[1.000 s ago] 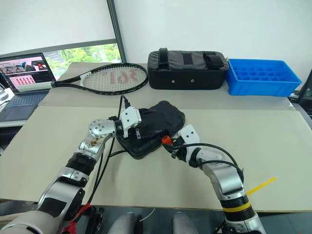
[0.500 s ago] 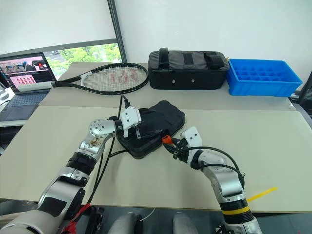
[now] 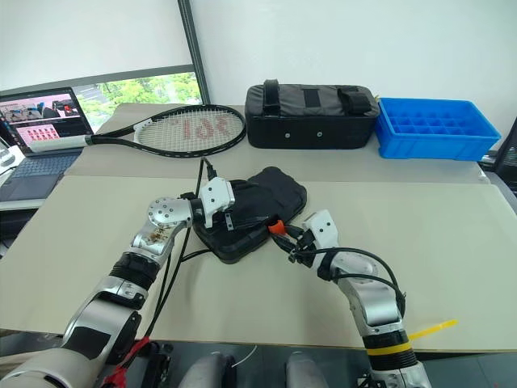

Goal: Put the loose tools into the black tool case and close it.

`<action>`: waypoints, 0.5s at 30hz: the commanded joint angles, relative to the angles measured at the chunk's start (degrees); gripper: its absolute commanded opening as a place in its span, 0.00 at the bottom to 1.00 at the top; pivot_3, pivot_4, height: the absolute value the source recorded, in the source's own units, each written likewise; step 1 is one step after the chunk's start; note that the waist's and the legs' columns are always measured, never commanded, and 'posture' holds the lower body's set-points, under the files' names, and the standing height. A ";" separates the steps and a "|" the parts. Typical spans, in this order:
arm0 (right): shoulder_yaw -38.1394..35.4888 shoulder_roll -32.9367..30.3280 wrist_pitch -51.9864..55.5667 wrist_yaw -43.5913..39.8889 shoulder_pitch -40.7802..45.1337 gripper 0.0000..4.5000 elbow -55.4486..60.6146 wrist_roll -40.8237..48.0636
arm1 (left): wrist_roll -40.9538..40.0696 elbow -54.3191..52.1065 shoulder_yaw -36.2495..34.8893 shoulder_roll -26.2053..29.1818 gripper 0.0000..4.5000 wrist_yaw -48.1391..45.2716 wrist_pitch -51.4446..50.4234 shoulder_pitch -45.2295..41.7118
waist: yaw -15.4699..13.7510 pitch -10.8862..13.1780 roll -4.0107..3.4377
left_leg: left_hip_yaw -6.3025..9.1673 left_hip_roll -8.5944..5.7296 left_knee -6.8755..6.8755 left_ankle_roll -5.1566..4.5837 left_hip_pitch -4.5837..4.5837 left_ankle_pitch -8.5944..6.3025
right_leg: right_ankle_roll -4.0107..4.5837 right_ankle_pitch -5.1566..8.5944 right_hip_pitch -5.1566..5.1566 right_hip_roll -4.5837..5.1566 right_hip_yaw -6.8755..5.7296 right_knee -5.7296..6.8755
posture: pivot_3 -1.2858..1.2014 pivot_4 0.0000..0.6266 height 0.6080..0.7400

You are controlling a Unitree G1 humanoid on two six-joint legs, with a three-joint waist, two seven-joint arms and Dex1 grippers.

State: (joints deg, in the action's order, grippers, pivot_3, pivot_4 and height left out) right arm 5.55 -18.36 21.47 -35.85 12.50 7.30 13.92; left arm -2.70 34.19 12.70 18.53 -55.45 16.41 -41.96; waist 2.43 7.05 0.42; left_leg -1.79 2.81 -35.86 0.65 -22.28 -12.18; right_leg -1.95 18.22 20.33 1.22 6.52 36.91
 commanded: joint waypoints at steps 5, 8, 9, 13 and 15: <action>-0.47 0.46 -1.08 1.52 3.50 0.48 3.87 -0.16 | 3.21 2.65 2.39 0.50 1.00 -1.23 -0.29 1.56 | 0.05 0.00 0.00 | 0.00 0.00 0.00 0.00 0.01 0.00 | 0.00 0.00 0.00 0.00 0.01 0.01 | 0.52 0.24 0.76; -1.34 -0.02 -0.59 2.20 3.21 0.69 4.57 -0.15 | 3.32 2.98 2.37 0.36 1.00 -1.24 -0.18 1.52 | 0.17 -0.01 -0.01 | 0.00 0.01 0.00 0.00 0.04 0.00 | 0.00 0.00 -0.01 -0.02 0.03 0.02 | 0.52 0.24 0.76; -1.70 -0.51 -0.12 2.15 3.00 0.76 4.98 0.05 | 3.36 3.10 2.37 0.30 1.00 -1.22 -0.16 1.44 | 0.17 -0.01 -0.01 | 0.00 0.01 0.00 0.00 0.08 0.00 | 0.00 0.00 -0.04 -0.02 0.05 0.03 | 0.52 0.24 0.76; -3.45 -3.13 2.37 1.16 1.62 0.76 7.95 1.70 | 3.41 3.43 2.33 0.15 1.00 -1.13 -0.06 1.29 | -0.02 -0.03 -0.01 | 0.00 0.00 0.02 0.00 0.08 0.00 | -0.01 0.00 -0.06 -0.02 0.03 0.01 | 0.52 0.24 0.76; -4.29 -4.29 3.71 0.84 1.01 0.76 9.51 2.72 | 3.42 3.59 2.29 0.09 1.00 -1.09 0.02 1.23 | -0.09 -0.03 -0.02 | 0.00 0.00 0.05 0.00 0.04 0.00 | -0.01 0.00 -0.05 -0.02 0.04 -0.05 | 0.52 0.24 0.76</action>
State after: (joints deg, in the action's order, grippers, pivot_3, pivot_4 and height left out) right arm 3.10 -21.99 24.19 -34.66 13.88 13.38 14.90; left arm -2.18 34.84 12.72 18.21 -55.68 17.27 -42.22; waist 2.34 7.02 0.41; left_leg -1.79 2.82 -35.80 0.65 -22.25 -12.18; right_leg -1.95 18.22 20.28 1.20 6.56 36.84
